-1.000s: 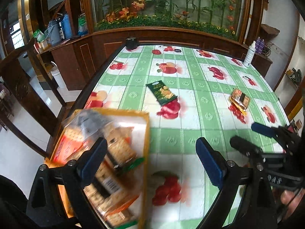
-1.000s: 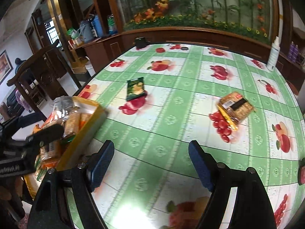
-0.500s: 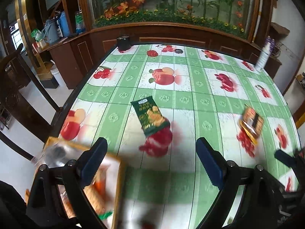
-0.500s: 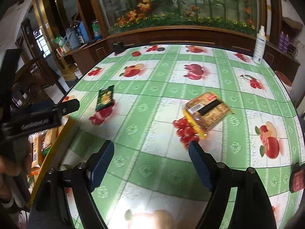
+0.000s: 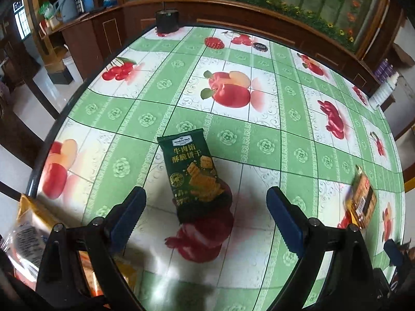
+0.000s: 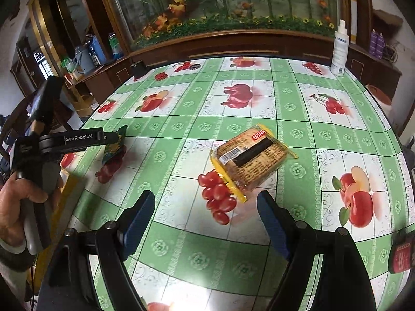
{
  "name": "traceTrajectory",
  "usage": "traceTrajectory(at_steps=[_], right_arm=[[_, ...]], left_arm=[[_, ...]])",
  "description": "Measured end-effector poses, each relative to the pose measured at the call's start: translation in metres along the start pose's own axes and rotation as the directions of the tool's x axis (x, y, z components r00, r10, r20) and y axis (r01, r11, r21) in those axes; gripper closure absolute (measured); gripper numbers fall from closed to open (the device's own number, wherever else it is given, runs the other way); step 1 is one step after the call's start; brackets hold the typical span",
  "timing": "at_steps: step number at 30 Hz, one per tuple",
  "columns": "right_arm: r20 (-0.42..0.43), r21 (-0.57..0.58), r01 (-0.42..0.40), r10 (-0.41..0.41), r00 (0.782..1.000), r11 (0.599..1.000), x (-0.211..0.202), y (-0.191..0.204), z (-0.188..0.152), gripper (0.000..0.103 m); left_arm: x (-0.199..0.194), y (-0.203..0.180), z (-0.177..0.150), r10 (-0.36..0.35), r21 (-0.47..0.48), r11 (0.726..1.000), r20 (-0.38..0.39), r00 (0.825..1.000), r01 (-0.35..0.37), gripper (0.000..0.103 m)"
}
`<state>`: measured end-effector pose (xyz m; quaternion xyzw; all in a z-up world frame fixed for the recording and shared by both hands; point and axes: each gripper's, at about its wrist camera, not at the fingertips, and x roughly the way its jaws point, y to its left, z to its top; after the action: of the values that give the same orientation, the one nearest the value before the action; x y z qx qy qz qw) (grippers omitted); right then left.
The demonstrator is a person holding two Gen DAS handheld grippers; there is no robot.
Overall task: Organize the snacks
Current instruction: 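Withdraw both grippers from the tray toward the last two snacks, then grasp the dark green biscuit bag with the left gripper while the right grasps the square cracker pack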
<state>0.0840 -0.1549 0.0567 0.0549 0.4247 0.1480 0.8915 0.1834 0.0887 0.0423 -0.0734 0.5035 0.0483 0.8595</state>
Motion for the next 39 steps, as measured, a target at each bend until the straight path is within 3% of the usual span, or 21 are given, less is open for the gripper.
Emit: traceTrajectory(at_steps=[4,13,15,18,19,30,33,34,36,39], right_arm=[[-0.003,-0.005,0.000,0.000,1.000,1.000,0.002,-0.002,-0.001,0.022],[0.024,0.077,0.042,-0.044,0.999,0.996,-0.002,-0.032,0.008,0.022],[0.023,0.092,0.051,-0.054,0.998,0.994,-0.002,-0.038,0.009,0.021],[0.016,0.104,0.058,-0.060,0.998,0.993,-0.001,-0.044,0.009,0.021],[0.012,0.107,0.061,-0.063,0.998,0.992,0.001,-0.045,0.009,0.021],[-0.027,0.220,0.077,-0.073,0.997,0.972,0.032,-0.059,0.023,0.021],[-0.008,0.151,0.093,-0.093,0.996,0.984,0.037,-0.055,0.036,0.018],[-0.004,0.117,0.091,-0.091,0.996,0.989,0.039,-0.053,0.040,0.016],[-0.006,0.031,0.067,-0.067,0.998,0.997,0.043,-0.049,0.047,0.015],[-0.046,-0.031,0.091,-0.092,0.995,0.995,0.050,-0.049,0.050,0.009]], left_arm=[[0.010,0.000,0.009,0.024,-0.013,1.000,0.002,1.000,-0.024,0.009],[0.033,0.010,0.010,-0.025,-0.086,0.996,-0.073,0.997,0.018,0.009],[0.035,0.010,0.010,-0.031,-0.081,0.996,-0.068,0.997,0.026,0.015],[0.033,0.008,0.013,-0.040,-0.058,0.998,-0.050,0.998,0.037,0.041],[0.033,0.008,0.014,-0.041,-0.057,0.998,-0.049,0.998,0.038,0.055],[0.026,-0.001,0.004,-0.081,0.000,0.997,-0.052,0.995,0.081,0.059],[0.020,-0.005,-0.002,-0.094,0.026,0.995,-0.058,0.994,0.096,0.067],[0.018,-0.007,-0.004,-0.097,0.041,0.994,-0.061,0.993,0.100,0.082],[0.016,-0.008,-0.006,-0.118,0.054,0.991,-0.078,0.990,0.122,0.084],[0.016,-0.009,-0.007,-0.108,0.058,0.992,-0.080,0.991,0.113,0.084]])
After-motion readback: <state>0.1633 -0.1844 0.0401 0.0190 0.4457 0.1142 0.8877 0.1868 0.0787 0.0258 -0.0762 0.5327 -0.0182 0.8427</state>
